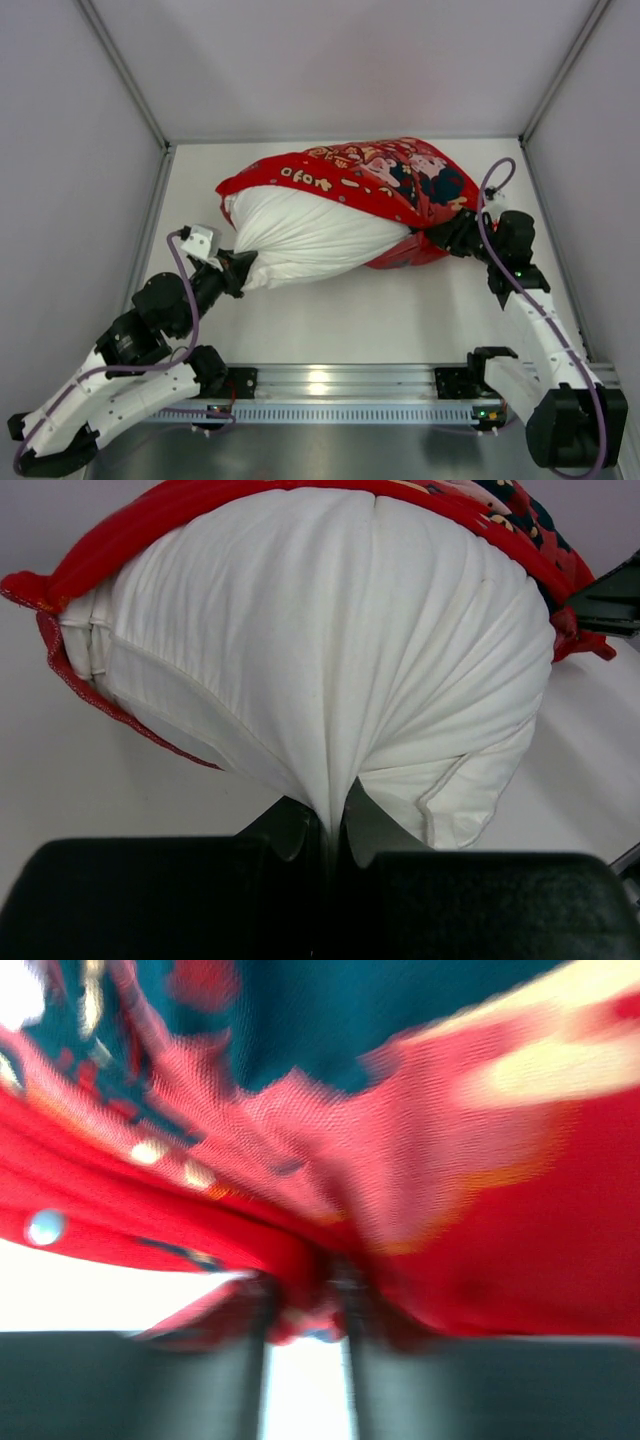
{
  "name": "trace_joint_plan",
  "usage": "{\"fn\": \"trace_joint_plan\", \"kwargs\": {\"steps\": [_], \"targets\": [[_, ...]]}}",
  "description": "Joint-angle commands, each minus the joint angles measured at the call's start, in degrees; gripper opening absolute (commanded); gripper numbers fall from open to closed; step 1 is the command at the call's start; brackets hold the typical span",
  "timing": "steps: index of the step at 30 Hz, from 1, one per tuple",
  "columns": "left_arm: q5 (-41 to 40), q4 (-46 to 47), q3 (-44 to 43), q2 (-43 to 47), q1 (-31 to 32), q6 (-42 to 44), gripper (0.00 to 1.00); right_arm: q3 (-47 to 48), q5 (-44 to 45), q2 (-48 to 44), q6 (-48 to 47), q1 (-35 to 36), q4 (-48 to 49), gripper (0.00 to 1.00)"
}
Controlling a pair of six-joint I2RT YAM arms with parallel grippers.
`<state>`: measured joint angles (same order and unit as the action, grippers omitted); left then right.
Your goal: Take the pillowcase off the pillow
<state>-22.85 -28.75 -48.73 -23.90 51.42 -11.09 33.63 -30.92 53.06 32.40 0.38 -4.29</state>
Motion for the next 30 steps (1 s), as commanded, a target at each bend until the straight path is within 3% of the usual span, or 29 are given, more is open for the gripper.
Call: {"fn": "trace_joint_plan", "kwargs": {"steps": [1,3,7,15,20,24,28,30], "targets": [[-20.3,15.0,-6.2,4.4,-3.3,2.1,0.00,-0.7,27.8,-0.1,-8.3,-9.4,-2.0,0.40],[-16.2,14.9,-5.3,1.6,-3.4,1.7,0.00,1.0,29.5,-2.2,-8.5,-3.1,-2.4,0.66],[-13.1,14.8,-4.1,-3.3,-3.4,1.1,0.00,5.1,34.0,-4.8,-9.1,6.0,-4.4,0.80],[-10.1,15.0,-4.8,-7.7,-3.4,0.4,0.00,11.2,35.8,-11.6,-9.5,11.0,-12.0,0.81],[-8.5,14.8,-6.3,-10.0,-3.4,0.2,0.00,12.4,24.7,-15.5,-10.1,11.6,-12.1,0.82],[-6.8,15.0,-6.7,-12.0,-3.4,-1.6,0.00,12.7,21.3,-16.1,-10.3,13.0,-12.8,0.81],[-4.9,15.0,-6.8,-14.2,-3.4,-3.4,0.00,9.7,20.9,-18.9,-10.3,15.7,-12.8,0.68],[-3.9,15.0,-7.0,-15.5,-3.4,-4.5,0.00,6.6,20.5,-20.2,-9.9,18.6,-10.7,0.54]]}}
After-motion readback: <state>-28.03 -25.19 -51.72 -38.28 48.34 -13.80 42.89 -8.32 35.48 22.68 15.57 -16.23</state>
